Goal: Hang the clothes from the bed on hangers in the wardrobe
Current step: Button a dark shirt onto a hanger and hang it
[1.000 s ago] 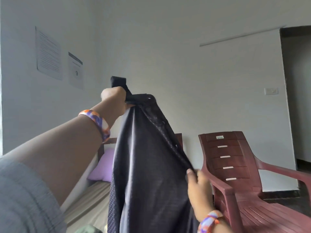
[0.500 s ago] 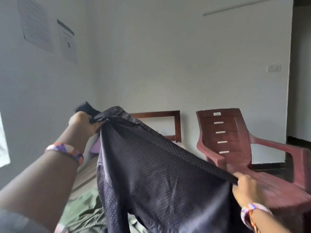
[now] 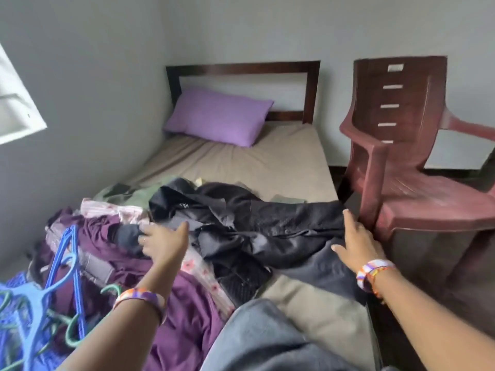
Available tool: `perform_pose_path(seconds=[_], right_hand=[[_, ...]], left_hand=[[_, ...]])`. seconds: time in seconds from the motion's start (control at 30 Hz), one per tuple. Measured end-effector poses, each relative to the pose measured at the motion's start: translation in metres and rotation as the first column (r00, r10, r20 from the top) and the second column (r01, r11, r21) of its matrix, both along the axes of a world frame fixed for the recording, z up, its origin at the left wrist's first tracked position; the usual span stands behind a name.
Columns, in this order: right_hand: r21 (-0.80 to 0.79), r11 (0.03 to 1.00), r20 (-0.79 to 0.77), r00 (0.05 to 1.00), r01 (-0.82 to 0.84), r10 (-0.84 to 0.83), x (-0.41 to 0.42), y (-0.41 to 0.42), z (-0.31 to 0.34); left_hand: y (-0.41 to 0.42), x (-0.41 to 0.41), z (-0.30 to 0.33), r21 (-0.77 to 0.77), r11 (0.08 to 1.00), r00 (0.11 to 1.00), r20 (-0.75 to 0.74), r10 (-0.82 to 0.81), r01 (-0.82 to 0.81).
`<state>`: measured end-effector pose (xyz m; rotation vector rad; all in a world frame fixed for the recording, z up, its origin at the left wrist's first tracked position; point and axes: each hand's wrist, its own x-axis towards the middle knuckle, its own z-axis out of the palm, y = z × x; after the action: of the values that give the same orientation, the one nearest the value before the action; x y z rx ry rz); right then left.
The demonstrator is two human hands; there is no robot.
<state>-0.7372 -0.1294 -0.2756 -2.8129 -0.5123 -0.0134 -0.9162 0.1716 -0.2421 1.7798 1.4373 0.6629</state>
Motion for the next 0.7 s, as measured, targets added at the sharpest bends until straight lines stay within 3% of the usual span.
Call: perform_pose_path(seconds=[0.03,0.1,0.17,0.2,0.23,0.3,0.37,0.43,0.53,0.6,0.67,0.7], right_hand=[[0.047,0.997,0.071,0.996,-0.062,0.058,-0.015,0.010,-0.013],[0.133,0.970,0.058,0.979,-0.202,0.196,-0.045,0.027,-0.038],[0.154,0.948,-0.072,0.954,-0.278,0.292,-0.067,0.041,-0.056],[0.146,0.947,-0.120,0.945,-0.287,0.305,-0.076,0.047,-0.062],[0.150,0.946,-0.146,0.940,-0.288,0.309,-0.082,0.052,-0.067],[0.199,0.942,-0.203,0.929,-0.271,0.310,-0.089,0.058,-0.072],[0.267,0.933,-0.286,0.905,-0.240,0.315,-0.090,0.063,-0.071],[0.326,0.917,-0.324,0.884,-0.230,0.337,-0.086,0.068,-0.063],[0.395,0.890,-0.299,0.884,-0.228,0.360,-0.079,0.079,-0.050],[0.455,0.861,-0.263,0.889,-0.228,0.375,-0.077,0.088,-0.044],[0.450,0.860,-0.232,0.898,-0.241,0.373,-0.076,0.095,-0.039],[0.403,0.880,-0.222,0.907,-0.249,0.358,-0.076,0.098,-0.038]], left_hand=[[-0.014,-0.001,-0.003,0.188,0.972,0.989,-0.078,-0.129,0.142],[-0.029,0.000,-0.014,0.436,0.756,0.870,-0.308,-0.384,0.488],[-0.035,0.003,-0.031,0.501,0.558,0.746,-0.510,-0.427,0.662],[-0.042,0.003,-0.040,0.517,0.520,0.730,-0.544,-0.413,0.680],[-0.048,0.004,-0.049,0.508,0.576,0.763,-0.512,-0.396,0.640],[-0.048,0.007,-0.067,0.302,0.857,0.884,-0.353,-0.307,0.418],[-0.044,0.008,-0.077,0.041,0.967,0.944,-0.230,-0.236,0.252],[-0.037,0.015,-0.077,-0.003,0.961,0.959,-0.053,-0.278,0.278],[-0.031,0.026,-0.053,-0.029,0.944,0.943,0.065,-0.325,0.328],[-0.035,0.023,-0.028,-0.154,0.896,0.889,0.275,-0.366,0.416],[-0.040,0.008,-0.003,-0.289,0.749,0.771,0.465,-0.434,0.596],[-0.043,-0.003,0.007,-0.334,0.634,0.691,0.546,-0.473,0.698]])
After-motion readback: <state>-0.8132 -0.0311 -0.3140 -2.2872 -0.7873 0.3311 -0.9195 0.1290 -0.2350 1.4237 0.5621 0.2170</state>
